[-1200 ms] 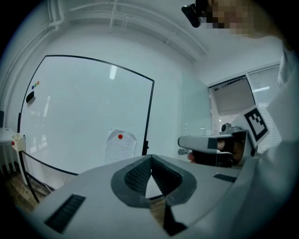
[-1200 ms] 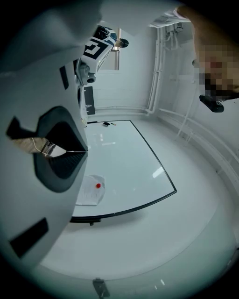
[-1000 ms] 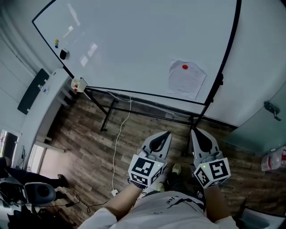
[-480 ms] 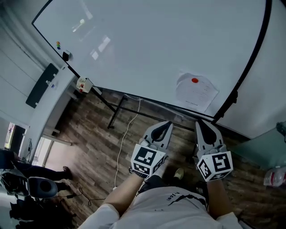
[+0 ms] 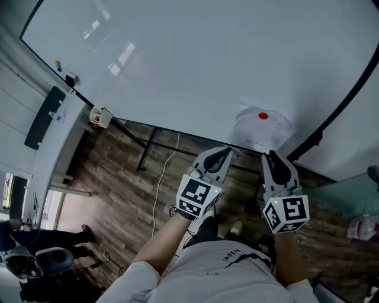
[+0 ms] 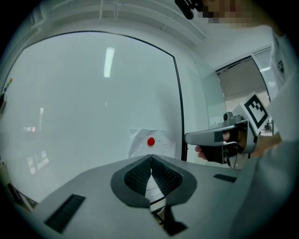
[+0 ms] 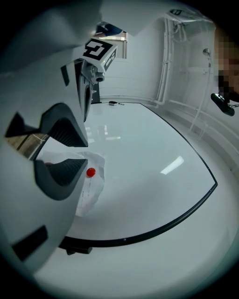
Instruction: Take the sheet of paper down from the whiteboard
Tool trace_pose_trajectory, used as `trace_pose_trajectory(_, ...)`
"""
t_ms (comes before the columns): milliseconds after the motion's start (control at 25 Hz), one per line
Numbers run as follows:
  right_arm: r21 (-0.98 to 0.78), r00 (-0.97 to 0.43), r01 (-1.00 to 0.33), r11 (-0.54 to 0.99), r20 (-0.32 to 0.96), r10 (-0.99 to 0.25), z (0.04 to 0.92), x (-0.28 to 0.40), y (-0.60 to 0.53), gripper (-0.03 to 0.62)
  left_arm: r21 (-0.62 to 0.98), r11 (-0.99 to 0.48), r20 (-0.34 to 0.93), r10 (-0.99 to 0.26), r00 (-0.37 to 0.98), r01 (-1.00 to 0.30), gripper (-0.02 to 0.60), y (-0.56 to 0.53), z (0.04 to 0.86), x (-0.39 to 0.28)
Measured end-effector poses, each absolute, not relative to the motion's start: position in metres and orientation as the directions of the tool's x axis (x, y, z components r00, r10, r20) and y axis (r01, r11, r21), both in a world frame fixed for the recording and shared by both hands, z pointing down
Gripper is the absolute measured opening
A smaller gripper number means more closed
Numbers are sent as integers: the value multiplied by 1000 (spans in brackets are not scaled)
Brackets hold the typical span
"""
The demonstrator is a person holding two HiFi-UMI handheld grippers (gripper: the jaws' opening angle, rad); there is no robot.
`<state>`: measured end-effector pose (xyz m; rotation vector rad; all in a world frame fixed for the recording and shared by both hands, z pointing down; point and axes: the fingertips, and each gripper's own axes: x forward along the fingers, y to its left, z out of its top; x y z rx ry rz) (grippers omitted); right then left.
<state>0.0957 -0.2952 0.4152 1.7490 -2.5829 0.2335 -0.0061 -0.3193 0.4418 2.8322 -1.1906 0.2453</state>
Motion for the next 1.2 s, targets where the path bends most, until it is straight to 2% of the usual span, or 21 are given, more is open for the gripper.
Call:
trace_pose_trajectory(240,-87,-260,-964,250,117,-959,419,98,-330,84,-50,-789,183,-610,771,-612,14,-365,450,8)
trace_pose_trajectory(480,-61,-175,-984,168,137,-975,427,95,-355,92,-43,-824,187,-562,805,-565,18,-405,461,14)
trace_pose_trajectory(640,-40,-122,-992,118,145,-982,429,99,-366,98,-46,-834,185,-548,816,-550,93,-420,466,23)
trace_pose_trajectory(1200,-15,-12,-1000,10,166,-986,444,111,-394,132,-112,-842,173,-540,824,-528,97,-434,466,36)
